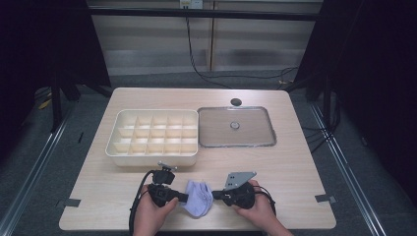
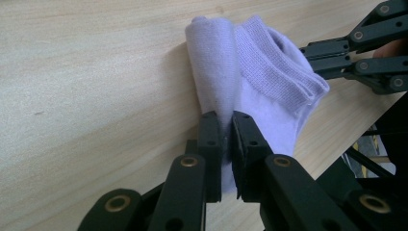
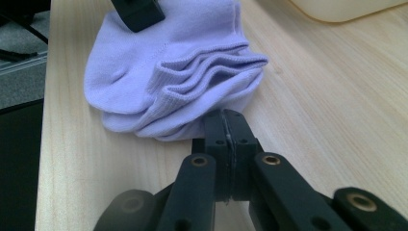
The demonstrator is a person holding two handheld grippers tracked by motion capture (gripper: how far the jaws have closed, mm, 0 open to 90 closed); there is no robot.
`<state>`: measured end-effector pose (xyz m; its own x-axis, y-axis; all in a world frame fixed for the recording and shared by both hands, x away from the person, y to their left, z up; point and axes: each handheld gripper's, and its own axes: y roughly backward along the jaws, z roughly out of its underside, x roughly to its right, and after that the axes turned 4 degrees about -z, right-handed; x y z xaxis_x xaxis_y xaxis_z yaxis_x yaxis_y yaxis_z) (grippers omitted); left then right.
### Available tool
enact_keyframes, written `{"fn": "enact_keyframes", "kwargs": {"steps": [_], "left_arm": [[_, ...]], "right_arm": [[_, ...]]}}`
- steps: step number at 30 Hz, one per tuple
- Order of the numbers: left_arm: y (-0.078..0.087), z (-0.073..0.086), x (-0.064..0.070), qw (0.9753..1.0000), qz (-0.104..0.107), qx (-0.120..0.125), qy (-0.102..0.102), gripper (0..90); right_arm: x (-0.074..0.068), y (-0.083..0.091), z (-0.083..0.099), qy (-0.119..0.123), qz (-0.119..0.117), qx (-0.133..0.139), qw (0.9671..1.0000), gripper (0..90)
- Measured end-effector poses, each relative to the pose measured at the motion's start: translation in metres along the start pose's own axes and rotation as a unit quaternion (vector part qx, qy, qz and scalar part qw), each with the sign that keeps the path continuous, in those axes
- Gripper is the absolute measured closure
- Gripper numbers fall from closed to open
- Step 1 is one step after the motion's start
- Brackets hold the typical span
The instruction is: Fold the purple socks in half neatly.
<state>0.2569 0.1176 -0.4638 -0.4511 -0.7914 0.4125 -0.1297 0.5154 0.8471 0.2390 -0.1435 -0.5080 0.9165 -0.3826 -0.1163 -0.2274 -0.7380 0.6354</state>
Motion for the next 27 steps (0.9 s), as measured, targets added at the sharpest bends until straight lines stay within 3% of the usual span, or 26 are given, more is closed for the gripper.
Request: {"fn": "enact_keyframes", "kwargs": {"steps": [16,27], "left_arm": [[0.006,-0.007,0.009,0.9999,-0.005,0.007,-0.013,83.4],[0.005,-0.008,0.012,0.9999,0.006,0.003,-0.013,84.2]], "right_arm": [[0.000,0.000,0.000,-0.001,0.000,0.000,1.0000,89.5],[0.000,0.000,0.000,-0.002,0.002,-0.001,1.0000,89.5]]}}
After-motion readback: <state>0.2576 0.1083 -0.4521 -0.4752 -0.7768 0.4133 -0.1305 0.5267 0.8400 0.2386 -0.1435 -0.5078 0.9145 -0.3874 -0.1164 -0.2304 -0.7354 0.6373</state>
